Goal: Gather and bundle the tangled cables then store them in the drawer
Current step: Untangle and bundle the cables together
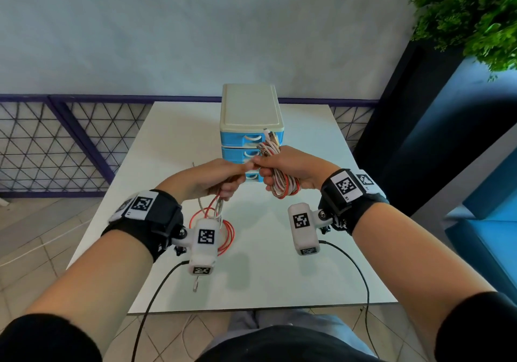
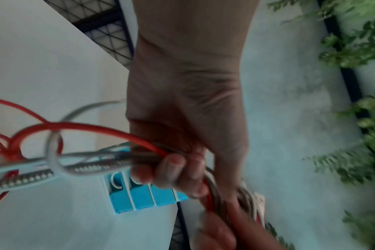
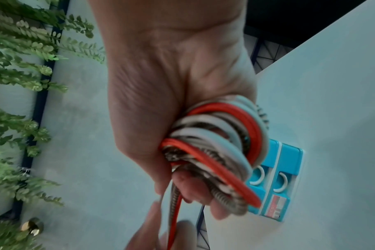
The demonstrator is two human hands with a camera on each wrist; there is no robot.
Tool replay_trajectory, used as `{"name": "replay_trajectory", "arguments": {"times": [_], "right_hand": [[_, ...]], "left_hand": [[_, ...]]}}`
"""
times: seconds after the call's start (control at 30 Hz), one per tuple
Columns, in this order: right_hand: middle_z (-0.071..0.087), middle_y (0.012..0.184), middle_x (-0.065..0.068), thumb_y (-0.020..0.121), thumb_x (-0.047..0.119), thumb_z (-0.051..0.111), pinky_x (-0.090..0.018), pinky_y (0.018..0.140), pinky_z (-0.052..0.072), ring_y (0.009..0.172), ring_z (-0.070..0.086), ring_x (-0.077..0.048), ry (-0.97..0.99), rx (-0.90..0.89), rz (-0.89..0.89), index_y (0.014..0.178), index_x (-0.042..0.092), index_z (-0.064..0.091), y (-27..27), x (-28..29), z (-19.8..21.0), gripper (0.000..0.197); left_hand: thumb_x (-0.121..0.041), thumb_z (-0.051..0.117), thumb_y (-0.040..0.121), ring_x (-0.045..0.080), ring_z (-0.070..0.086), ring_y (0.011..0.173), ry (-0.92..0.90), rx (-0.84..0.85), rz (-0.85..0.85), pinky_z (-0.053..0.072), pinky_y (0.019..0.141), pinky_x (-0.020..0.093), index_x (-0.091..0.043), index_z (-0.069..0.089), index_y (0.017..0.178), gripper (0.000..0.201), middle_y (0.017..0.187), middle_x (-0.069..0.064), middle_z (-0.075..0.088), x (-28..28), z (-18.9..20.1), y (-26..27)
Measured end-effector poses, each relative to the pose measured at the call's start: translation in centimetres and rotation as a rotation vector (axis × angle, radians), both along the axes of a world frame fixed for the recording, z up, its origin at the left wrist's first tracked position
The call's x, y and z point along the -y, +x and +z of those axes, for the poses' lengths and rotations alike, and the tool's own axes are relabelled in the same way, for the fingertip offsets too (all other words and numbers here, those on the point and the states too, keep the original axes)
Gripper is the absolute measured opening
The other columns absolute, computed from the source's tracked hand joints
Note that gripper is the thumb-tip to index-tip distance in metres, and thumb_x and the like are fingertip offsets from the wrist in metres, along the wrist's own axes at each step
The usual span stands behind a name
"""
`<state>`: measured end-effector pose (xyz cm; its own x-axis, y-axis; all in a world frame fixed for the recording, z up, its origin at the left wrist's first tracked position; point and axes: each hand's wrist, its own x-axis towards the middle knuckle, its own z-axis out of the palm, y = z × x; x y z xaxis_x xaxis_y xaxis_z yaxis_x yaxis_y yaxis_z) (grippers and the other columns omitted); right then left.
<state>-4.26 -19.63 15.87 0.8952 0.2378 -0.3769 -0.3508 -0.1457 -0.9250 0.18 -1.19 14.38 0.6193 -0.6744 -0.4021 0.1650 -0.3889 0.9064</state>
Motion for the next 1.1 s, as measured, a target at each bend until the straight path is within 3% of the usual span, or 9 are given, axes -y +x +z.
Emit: {"name": "replay_trajectory", "arguments": {"times": [0.1,0.27,0.4,0.47,0.53,0.63,0.87,1.0,1.1], "right_hand": [[0.049,0.062,-0.002,0.097,0.022,0.054,-0.030,0.061,0.054,0.052,0.051,-0.012,-0.005,0.012,-0.009,0.090,0.007,0.056,0.2,0.5,0.2,0.017],[0.060,0.065,-0.003,0.098,0.021,0.051,-0.026,0.058,0.057,0.054,0.060,-0.012,0.000,-0.056,0.041,0.092,0.005,0.060,-0.1,0.7,0.4,0.019],[0.057,0.063,-0.001,0.098,0.017,0.051,-0.027,0.058,0.054,0.053,0.057,-0.011,0.011,-0.004,0.014,0.088,0.007,0.058,-0.2,1.0,0.2,0.016],[0.052,0.062,-0.001,0.098,0.016,0.052,-0.026,0.057,0.052,0.052,0.053,-0.011,-0.005,0.041,-0.021,0.085,0.008,0.057,-0.1,1.1,0.3,0.015],[0.050,0.063,-0.001,0.098,0.014,0.050,-0.025,0.055,0.051,0.051,0.051,-0.010,-0.004,0.075,-0.067,0.084,0.008,0.056,0.0,1.6,0.4,0.017],[0.048,0.065,-0.003,0.099,0.012,0.049,-0.025,0.053,0.050,0.049,0.051,-0.010,-0.022,0.096,-0.155,0.083,0.008,0.055,0.4,2.6,0.5,0.017],[0.053,0.064,-0.003,0.096,0.031,0.054,-0.030,0.058,0.054,0.053,0.054,-0.014,-0.146,0.171,-0.278,0.083,0.008,0.056,1.3,1.9,-0.2,0.026],[0.057,0.065,-0.003,0.094,0.043,0.053,-0.040,0.074,0.055,0.061,0.058,-0.020,-0.173,0.188,-0.298,0.092,0.006,0.057,2.0,1.3,-0.3,0.037],[0.054,0.067,-0.003,0.095,0.041,0.051,-0.031,0.062,0.055,0.057,0.056,-0.016,-0.058,0.176,-0.334,0.094,0.007,0.054,2.2,0.7,-0.1,0.034]], "left_hand": [[-0.051,0.036,0.093,0.009,0.024,0.039,-0.149,-0.222,-0.010,0.034,0.047,0.020,-0.015,0.045,0.065,0.046,0.045,-0.006,0.027,-0.4,0.1,-0.2],[-0.039,0.036,0.099,0.007,0.018,0.045,-0.186,-0.075,0.089,0.023,0.045,0.017,-0.019,0.045,0.070,0.037,0.054,-0.008,0.023,-0.2,-0.3,0.0],[-0.044,0.039,0.097,0.009,0.024,0.045,-0.200,-0.084,0.119,0.029,0.048,0.019,-0.018,0.052,0.074,0.037,0.053,-0.007,0.029,-0.1,-0.3,-0.2],[-0.048,0.035,0.096,0.011,0.034,0.047,-0.178,-0.178,0.060,0.040,0.057,0.022,-0.017,0.053,0.071,0.044,0.052,-0.005,0.034,-0.3,-0.2,-0.2],[-0.049,0.031,0.096,0.012,0.045,0.050,-0.142,-0.262,-0.028,0.051,0.079,0.031,-0.014,0.052,0.070,0.048,0.052,-0.004,0.038,-0.8,-0.4,-0.2],[-0.042,0.031,0.095,0.010,0.045,0.051,-0.133,-0.281,-0.119,0.039,0.104,0.039,-0.015,0.046,0.076,0.036,0.054,-0.006,0.039,-1.9,-0.9,-0.4],[-0.032,0.028,0.102,0.012,0.039,0.054,-0.119,0.062,0.060,0.036,0.060,0.020,-0.017,0.041,0.078,0.031,0.061,-0.003,0.037,0.6,-0.9,-1.1],[-0.028,0.026,0.103,0.016,0.043,0.054,-0.058,0.304,0.146,0.043,0.060,0.026,-0.015,0.039,0.077,0.032,0.062,-0.001,0.040,2.4,-0.9,-1.7],[-0.035,0.025,0.102,0.017,0.048,0.054,0.060,0.493,0.197,0.042,0.064,0.033,-0.020,0.041,0.076,0.034,0.064,-0.002,0.047,3.2,-1.1,-1.7]]}}
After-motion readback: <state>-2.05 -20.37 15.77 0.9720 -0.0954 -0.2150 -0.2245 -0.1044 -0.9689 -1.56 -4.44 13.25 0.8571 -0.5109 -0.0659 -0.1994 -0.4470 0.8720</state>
